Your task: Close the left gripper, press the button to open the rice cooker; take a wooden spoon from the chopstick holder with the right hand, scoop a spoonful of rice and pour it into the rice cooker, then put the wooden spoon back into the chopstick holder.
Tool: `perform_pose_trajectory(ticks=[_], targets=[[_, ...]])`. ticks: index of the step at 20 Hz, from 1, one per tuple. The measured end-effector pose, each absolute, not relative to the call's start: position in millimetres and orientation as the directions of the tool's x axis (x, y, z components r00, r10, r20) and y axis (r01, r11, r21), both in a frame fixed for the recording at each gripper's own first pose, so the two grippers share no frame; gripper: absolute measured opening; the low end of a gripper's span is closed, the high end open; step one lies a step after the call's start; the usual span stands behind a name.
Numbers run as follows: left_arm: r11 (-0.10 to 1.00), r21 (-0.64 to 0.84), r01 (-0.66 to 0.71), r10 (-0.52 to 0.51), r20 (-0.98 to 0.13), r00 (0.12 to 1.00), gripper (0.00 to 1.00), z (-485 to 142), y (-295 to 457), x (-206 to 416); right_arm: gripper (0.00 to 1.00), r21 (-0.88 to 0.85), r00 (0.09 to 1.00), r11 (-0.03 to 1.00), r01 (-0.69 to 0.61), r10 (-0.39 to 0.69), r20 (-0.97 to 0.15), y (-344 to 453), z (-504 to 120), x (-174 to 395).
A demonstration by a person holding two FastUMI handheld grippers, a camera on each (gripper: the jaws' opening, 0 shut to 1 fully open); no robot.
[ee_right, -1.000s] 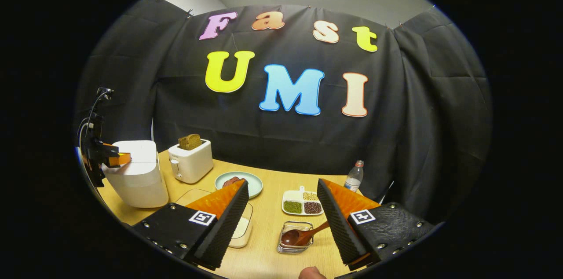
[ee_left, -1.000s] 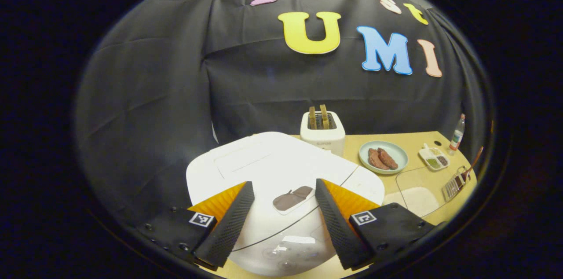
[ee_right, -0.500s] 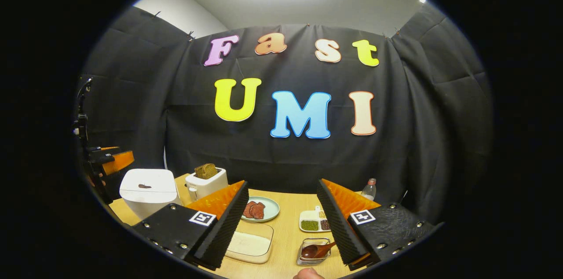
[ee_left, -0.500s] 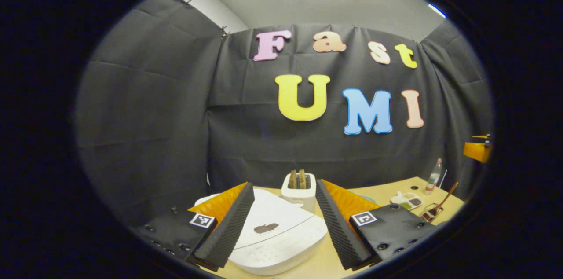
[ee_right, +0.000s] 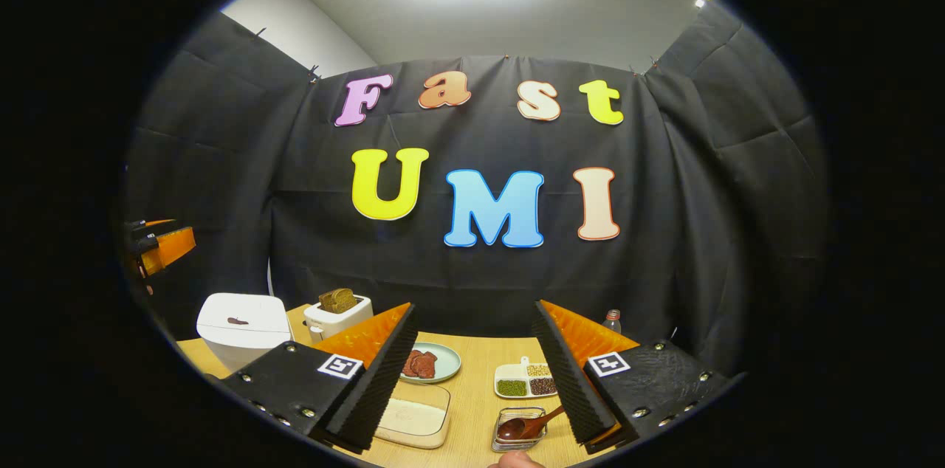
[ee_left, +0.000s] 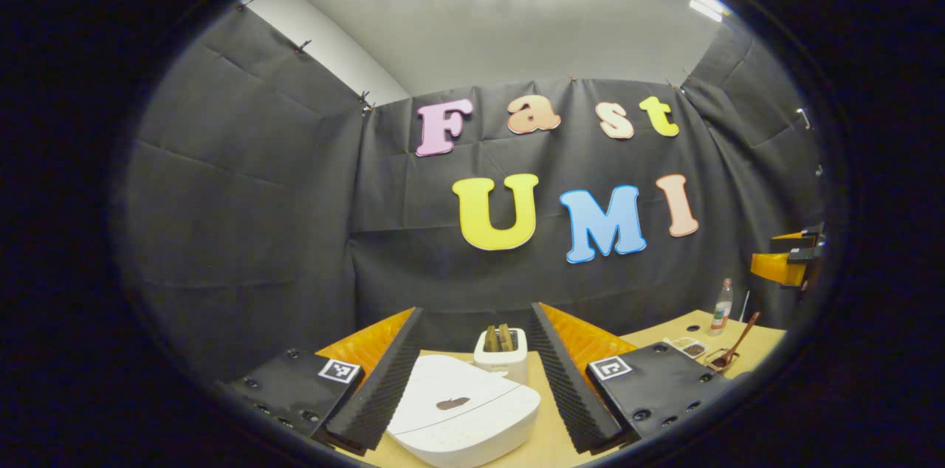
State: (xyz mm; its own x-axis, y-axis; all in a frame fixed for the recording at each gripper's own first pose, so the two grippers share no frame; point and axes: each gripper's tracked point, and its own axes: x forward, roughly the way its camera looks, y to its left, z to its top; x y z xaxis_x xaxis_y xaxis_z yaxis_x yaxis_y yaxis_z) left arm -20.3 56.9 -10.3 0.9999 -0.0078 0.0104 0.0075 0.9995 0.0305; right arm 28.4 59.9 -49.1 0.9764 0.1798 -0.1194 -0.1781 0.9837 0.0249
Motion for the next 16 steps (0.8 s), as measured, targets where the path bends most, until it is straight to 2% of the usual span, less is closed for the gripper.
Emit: perform_pose_trajectory(ticks=[2, 3, 4, 5, 10, 11, 14, 16], targets=[[1.0, 0.014, 0.013, -0.013, 0.011, 1.0, 0.99, -9, 53, -18, 0.95, 0.024, 0.978, 0.985, -0.17, 0.172, -0.119, 58, -48, 25], [1.0, 0.003, 0.014, -0.014, 0.012, 1.0, 0.96, -8, 53, -17, 0.95, 0.019, 0.98, 0.986, -0.163, 0.164, -0.115, 56, -46, 23], [1.0, -0.008, 0.014, -0.014, 0.012, 1.0, 0.99, -9, 54, -16, 0.95, 0.013, 0.982, 0.988, -0.156, 0.156, -0.108, 53, -44, 22], [1.0, -0.018, 0.013, -0.013, 0.009, 1.0, 0.96, -9, 55, -14, 0.95, 0.01, 0.984, 0.989, -0.147, 0.148, -0.1, 51, -41, 22], [0.998, -0.069, 0.002, -0.001, 0.007, 1.0, 0.96, -8, 57, -5, 0.95, 0.009, 0.987, 0.991, -0.13, 0.131, -0.09, 48, -37, 23], [0.997, -0.072, 0.002, -0.001, 0.012, 1.0, 0.94, -6, 55, -4, 0.95, 0.007, 0.988, 0.992, -0.126, 0.126, -0.085, 47, -35, 24], [0.998, -0.06, 0.014, -0.013, 0.021, 1.0, 0.96, -4, 48, -3, 0.95, 0.004, 0.989, 0.992, -0.122, 0.122, -0.082, 46, -34, 26], [0.999, -0.045, 0.023, -0.022, 0.027, 0.999, 0.94, -2, 43, -1, 0.95, 0.012, 0.989, 0.992, -0.124, 0.124, -0.085, 47, -34, 28]])
